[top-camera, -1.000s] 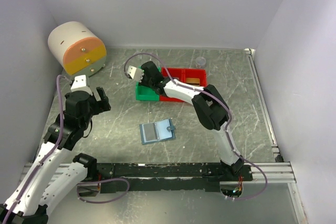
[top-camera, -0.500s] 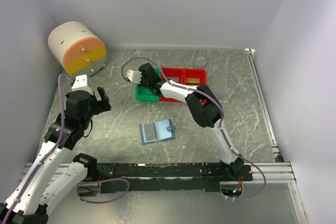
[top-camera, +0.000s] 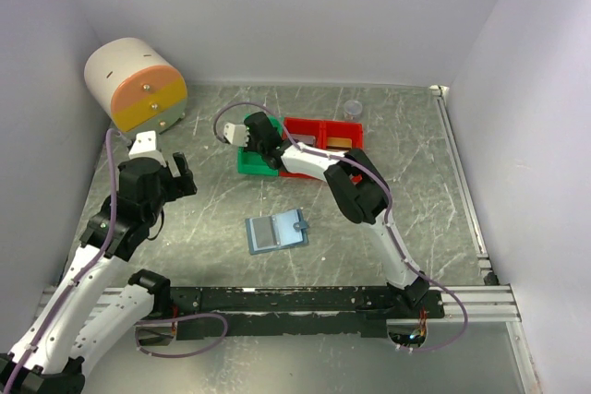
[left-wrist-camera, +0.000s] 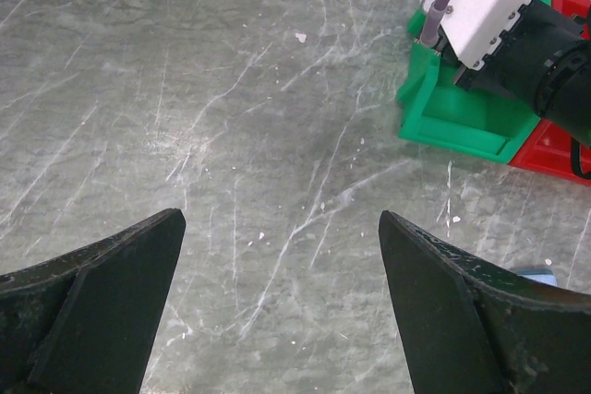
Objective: Take the credit cards out of the card holder
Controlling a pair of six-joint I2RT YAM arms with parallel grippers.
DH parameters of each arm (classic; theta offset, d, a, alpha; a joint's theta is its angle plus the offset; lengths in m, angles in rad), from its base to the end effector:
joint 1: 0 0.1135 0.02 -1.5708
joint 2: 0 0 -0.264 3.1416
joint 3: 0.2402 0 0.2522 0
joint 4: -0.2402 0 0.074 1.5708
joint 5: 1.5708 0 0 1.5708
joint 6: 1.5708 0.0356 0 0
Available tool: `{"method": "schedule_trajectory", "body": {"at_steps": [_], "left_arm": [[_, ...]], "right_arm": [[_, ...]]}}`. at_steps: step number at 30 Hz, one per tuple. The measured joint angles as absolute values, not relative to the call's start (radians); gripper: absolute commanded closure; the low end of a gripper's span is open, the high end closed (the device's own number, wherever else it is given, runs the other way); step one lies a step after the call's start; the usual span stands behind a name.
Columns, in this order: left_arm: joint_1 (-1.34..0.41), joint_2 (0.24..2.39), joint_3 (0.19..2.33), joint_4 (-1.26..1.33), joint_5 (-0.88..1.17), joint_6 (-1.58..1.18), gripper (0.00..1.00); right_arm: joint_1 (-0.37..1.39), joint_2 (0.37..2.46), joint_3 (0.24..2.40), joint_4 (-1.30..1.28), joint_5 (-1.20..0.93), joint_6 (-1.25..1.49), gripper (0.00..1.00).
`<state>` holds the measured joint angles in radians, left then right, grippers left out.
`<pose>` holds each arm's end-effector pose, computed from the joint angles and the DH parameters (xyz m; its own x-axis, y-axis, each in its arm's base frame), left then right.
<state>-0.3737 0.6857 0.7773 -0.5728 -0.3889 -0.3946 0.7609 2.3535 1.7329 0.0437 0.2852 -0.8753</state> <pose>0.1436 -0.0418 0.3133 -0.4074 -0.2224 -0.8858 -0.1427 0.9735 -0.1788 0.3915 0.3589 0.1480 0.1238 -0.8994 -0.4192 -0.6178 0.2608 -0.7418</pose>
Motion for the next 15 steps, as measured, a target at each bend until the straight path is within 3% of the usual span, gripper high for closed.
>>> {"method": "schedule_trajectory", "body": {"at_steps": [3,15], "left_arm": [[-0.374,0.687,0.777,-0.573,-0.388,-0.392,0.02],[-0.374,0.687,0.777,-0.573,-0.372,-0.387,0.02]], "right_arm": [[0.76,2.354,1.732,0.045,0.284,-0.868,0.7],[0.754,2.347,1.705,0.078,0.271,-0.822,0.48]]}}
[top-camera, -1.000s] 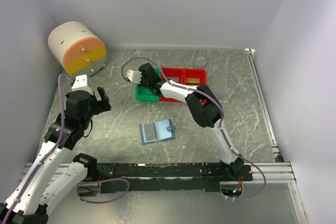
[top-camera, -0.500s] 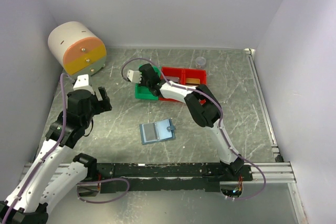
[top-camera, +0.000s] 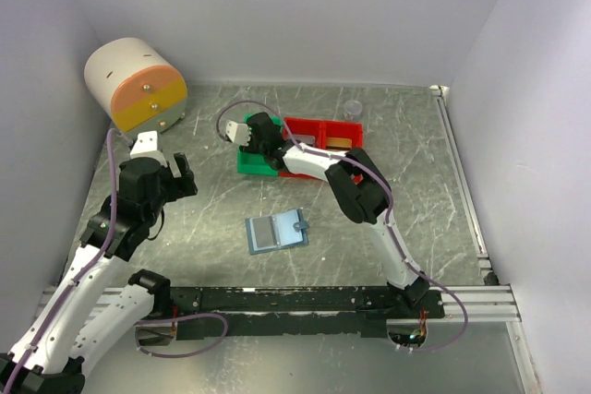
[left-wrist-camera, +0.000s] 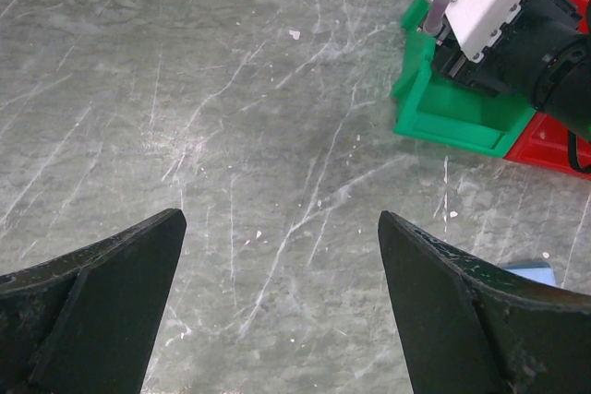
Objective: Take the credit cards out of the card holder
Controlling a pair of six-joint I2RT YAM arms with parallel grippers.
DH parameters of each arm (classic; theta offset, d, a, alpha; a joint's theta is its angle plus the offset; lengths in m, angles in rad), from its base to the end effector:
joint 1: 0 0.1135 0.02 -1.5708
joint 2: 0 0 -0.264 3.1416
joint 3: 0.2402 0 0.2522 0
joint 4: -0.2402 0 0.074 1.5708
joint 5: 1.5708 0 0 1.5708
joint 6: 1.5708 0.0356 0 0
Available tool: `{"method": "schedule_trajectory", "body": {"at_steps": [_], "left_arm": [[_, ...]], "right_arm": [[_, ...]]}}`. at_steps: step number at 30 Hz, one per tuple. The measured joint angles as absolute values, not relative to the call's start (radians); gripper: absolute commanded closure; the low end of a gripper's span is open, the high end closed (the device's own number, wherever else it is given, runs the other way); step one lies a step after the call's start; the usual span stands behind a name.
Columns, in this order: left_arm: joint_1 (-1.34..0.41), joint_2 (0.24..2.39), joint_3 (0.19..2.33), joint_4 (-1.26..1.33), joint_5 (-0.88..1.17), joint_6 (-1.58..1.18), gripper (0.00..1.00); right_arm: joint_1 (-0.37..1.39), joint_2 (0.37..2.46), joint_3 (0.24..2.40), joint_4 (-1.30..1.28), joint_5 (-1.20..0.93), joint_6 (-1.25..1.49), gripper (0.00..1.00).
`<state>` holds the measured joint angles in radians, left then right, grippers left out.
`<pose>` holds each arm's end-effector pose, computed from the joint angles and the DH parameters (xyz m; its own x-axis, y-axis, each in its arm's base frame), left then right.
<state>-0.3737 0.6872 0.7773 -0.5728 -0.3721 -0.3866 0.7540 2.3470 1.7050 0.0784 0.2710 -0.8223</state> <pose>0.1438 -0.0425 0.3130 -0.4154 -0.2144 -0.8840 -0.1256 0.9760 -0.1777 0.3919 0.3549 0.1454 0.0974 -0.8770 -0.4705 -0.6219 0.3154 -0.7167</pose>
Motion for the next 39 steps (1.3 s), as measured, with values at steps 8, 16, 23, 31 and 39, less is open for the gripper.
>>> {"method": "schedule_trajectory", "body": {"at_steps": [8,16,23,31,39], "left_arm": [[-0.374,0.688,0.777,-0.573,-0.367,-0.381,0.02],[-0.374,0.695,0.777,-0.572,-0.356,-0.381,0.02],[-0.374,0.703,0.777,-0.572,-0.354,-0.381,0.03],[-0.374,0.706,0.777,-0.573,-0.349,-0.381,0.03],[-0.374,0.711,0.777,-0.572,-0.346,-0.38,0.03]], "right_arm": [[0.748,2.336,1.699,0.078,0.246,-0.782,0.39],[0.74,2.318,1.699,0.076,0.211,-0.733,0.37],[0.738,2.241,1.648,0.093,0.189,-0.691,0.35],[0.738,2.204,1.645,0.118,0.189,-0.651,0.36],[0.7,2.088,1.594,0.044,0.098,-0.256,0.45]]}}
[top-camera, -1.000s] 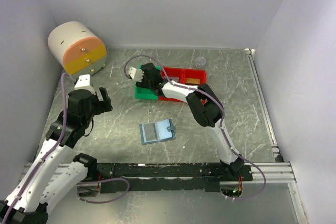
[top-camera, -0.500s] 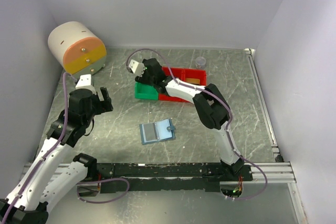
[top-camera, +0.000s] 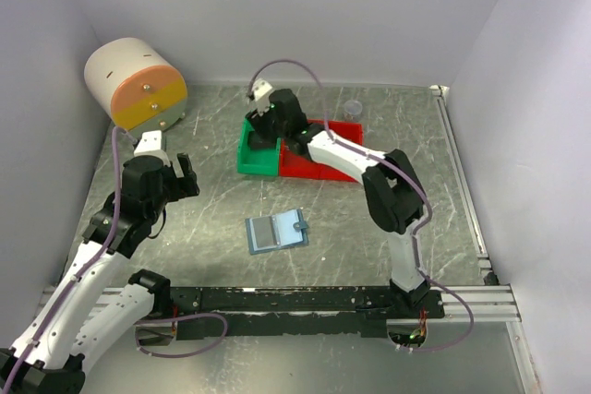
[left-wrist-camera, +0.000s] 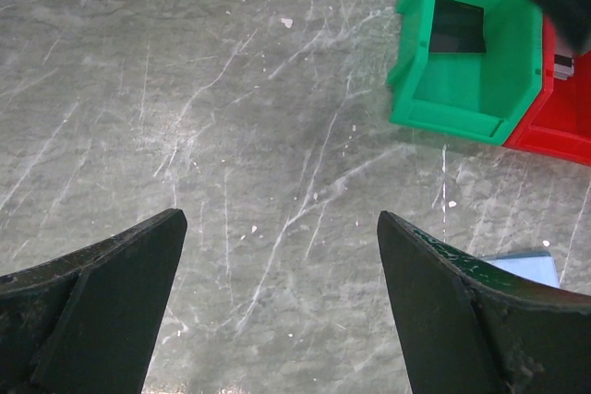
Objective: Take the credit cards out of the card holder
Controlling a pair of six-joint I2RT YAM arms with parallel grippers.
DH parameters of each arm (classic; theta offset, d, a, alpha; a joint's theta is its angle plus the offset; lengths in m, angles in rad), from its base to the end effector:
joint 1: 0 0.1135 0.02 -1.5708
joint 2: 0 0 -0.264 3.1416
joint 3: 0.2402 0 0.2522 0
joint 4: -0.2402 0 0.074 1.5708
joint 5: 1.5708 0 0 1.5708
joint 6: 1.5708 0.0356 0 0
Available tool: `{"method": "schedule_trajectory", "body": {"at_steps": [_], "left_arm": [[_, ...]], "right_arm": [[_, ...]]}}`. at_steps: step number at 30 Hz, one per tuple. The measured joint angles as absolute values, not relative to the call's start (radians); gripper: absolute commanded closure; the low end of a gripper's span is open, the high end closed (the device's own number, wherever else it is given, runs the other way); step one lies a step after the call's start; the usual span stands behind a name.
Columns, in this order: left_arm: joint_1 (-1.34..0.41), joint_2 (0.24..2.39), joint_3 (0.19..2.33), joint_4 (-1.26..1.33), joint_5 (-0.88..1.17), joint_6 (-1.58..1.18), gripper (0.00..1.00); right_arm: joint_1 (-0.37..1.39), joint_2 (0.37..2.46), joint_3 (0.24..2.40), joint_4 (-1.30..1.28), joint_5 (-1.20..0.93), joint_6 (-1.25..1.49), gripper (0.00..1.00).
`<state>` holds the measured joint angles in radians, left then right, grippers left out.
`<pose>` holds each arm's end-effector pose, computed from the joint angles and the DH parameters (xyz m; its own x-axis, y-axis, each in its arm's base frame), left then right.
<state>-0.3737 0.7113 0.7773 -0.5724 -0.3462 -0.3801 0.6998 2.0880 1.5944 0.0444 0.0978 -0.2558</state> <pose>0.1482 -0.0452 0.3097 -0.4442 -0.2007 -0.8731 -0.1052 0.9795 -0.1716 0.3796 0.3150 0.2322 -0.1762 -0.4775 -0.8608 -0.6391 0.7206 -0.2689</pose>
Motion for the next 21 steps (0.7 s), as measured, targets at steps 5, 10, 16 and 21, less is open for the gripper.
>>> {"method": "schedule_trajectory", "body": {"at_steps": [5,10,16,21], "left_arm": [[-0.374,0.717,0.777,-0.572,-0.343,-0.38,0.03],[-0.374,0.724,0.777,-0.573,-0.343,-0.379,0.04],[-0.374,0.727,0.777,-0.573,-0.343,-0.378,0.04],[-0.374,0.727,0.777,-0.573,-0.343,-0.378,0.04]], "right_arm": [[0.667,2.038,1.632,-0.019,0.002,-0.016,0.64],[0.675,2.12,1.742,-0.15,-0.062,0.149,0.92],[0.696,2.27,1.88,-0.326,-0.051,0.236,0.98],[0.722,2.377,1.998,-0.44,0.023,0.251,1.0]]}}
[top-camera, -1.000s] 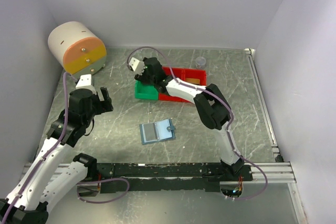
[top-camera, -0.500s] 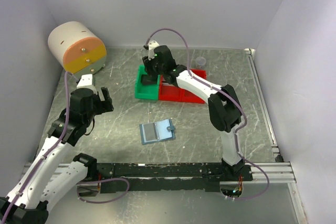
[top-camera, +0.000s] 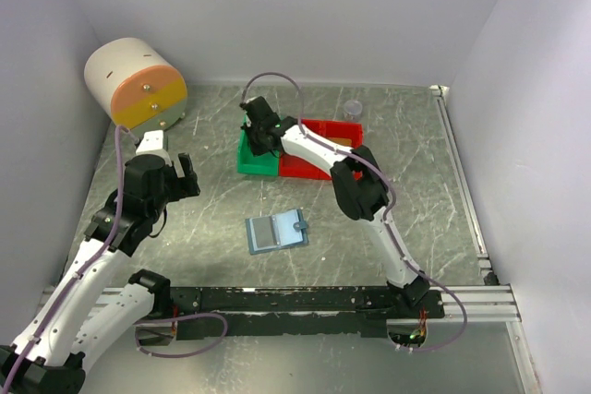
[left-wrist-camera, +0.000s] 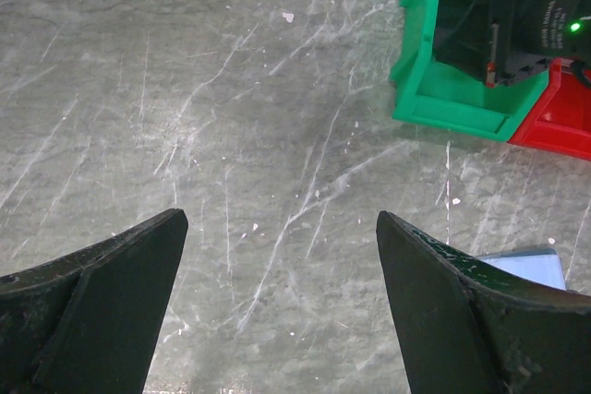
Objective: Take the credit cards out of the card holder
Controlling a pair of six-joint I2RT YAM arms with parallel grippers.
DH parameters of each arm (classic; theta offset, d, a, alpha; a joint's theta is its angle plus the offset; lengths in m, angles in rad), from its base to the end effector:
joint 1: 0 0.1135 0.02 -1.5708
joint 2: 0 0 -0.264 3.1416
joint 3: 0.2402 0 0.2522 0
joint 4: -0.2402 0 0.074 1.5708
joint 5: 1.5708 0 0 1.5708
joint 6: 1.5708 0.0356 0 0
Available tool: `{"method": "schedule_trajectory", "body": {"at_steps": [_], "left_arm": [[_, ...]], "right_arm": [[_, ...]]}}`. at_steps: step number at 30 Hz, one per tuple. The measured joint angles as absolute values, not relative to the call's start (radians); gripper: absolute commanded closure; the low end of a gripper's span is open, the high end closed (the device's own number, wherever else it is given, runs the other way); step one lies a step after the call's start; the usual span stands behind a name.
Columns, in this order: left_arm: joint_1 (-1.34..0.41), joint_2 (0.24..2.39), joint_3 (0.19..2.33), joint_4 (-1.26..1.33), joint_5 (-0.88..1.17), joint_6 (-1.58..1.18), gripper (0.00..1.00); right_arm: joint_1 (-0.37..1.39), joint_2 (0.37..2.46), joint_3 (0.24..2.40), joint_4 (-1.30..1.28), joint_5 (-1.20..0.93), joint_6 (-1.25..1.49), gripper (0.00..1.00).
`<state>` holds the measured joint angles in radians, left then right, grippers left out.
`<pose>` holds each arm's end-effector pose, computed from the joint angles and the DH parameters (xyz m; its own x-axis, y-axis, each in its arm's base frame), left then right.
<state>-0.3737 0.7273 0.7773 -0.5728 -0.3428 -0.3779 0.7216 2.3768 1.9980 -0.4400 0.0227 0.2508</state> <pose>0.1511 -0.0464 0.3075 -0.4589 -0.1933 -0.8672 -0.1039 0.9810 -0.1637 0.4023 0.3529 0.1814 -0.6922 -0.2785 -0.6658 -0.4924 0.8567 0.1535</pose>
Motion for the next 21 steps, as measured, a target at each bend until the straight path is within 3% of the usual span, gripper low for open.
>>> {"method": "schedule_trajectory", "body": {"at_steps": [21], "left_arm": [[-0.374,0.728,0.777,-0.573,-0.343,-0.377,0.05]], "right_arm": [[0.748,2.496,2.14,-0.54,0.165,0.257,1.0]]}}
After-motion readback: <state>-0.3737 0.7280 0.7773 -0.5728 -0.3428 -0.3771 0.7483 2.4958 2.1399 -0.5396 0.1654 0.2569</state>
